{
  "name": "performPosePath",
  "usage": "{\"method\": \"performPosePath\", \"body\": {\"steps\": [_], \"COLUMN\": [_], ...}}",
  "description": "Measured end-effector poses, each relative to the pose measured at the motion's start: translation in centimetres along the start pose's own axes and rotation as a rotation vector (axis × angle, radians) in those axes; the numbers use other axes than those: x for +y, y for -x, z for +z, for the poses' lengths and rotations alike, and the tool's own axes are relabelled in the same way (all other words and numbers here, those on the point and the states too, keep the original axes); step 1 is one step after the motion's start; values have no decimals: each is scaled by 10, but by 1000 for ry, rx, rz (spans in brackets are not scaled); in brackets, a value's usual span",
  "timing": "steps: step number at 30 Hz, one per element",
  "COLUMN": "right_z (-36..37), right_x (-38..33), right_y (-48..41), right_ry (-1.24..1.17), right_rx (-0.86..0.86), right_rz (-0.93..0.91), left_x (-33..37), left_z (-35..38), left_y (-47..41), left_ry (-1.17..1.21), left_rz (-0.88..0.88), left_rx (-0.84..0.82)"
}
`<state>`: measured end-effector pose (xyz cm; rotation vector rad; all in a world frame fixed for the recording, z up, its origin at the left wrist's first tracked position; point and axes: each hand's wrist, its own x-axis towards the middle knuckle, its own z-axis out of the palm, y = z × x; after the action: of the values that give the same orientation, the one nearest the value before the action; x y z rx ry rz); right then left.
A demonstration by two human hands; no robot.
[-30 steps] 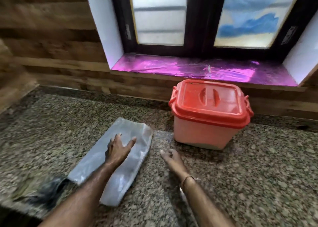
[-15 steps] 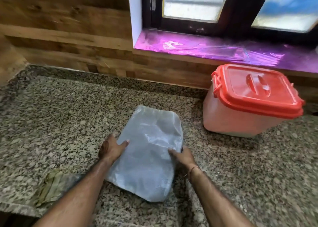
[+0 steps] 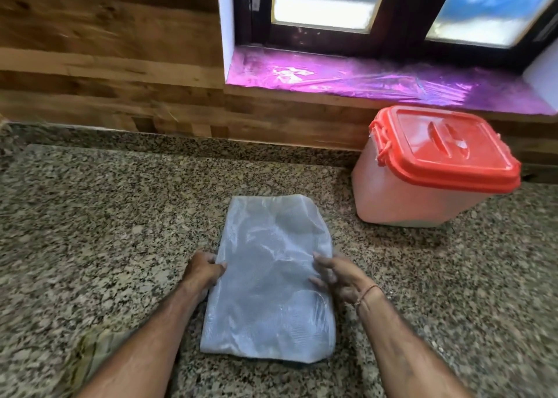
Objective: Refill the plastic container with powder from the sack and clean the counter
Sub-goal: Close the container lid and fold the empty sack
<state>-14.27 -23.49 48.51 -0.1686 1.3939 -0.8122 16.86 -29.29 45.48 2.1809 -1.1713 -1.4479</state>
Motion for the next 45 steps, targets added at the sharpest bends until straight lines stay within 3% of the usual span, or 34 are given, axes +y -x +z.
{"method": "performPosePath", "body": {"steps": [6, 15, 20, 30, 33, 35, 37, 40, 43, 45], "right_z": [1, -2, -10, -22, -14, -9, -9, -10, -6, -3], "right_x": [-9, -8, -8, -8, -10, -12, -15, -16, -19, -27], "right_y": [11, 20, 25, 16, 20, 19, 16, 13, 7, -1], "right_ry": [31, -64, -182, -318, -240, -15, 285, 588, 460, 311], "right_rx": [-101, -63, -363, -544, -356, -47, 150, 151, 166, 223], "right_rz": [-18, 0, 16, 5, 4, -51, -131, -123, -176, -272], "left_x": [1, 3, 0, -9, -2, 2, 10, 32, 53, 53], "left_z": [-1, -8, -15, -19, -15, -9, -5, 2, 7, 9], "left_y": [-3, -2, -2, -11, -6, -3, -1, -7, -12, -15], "left_ry": [58, 91, -98, -190, -202, -235, -203, -22, 30, -108], "left_rz": [13, 25, 34, 44, 56, 67, 106, 188, 182, 162], "left_rx": [-53, -53, -143, -135, -132, -84, -23, 3, 28, -32]}}
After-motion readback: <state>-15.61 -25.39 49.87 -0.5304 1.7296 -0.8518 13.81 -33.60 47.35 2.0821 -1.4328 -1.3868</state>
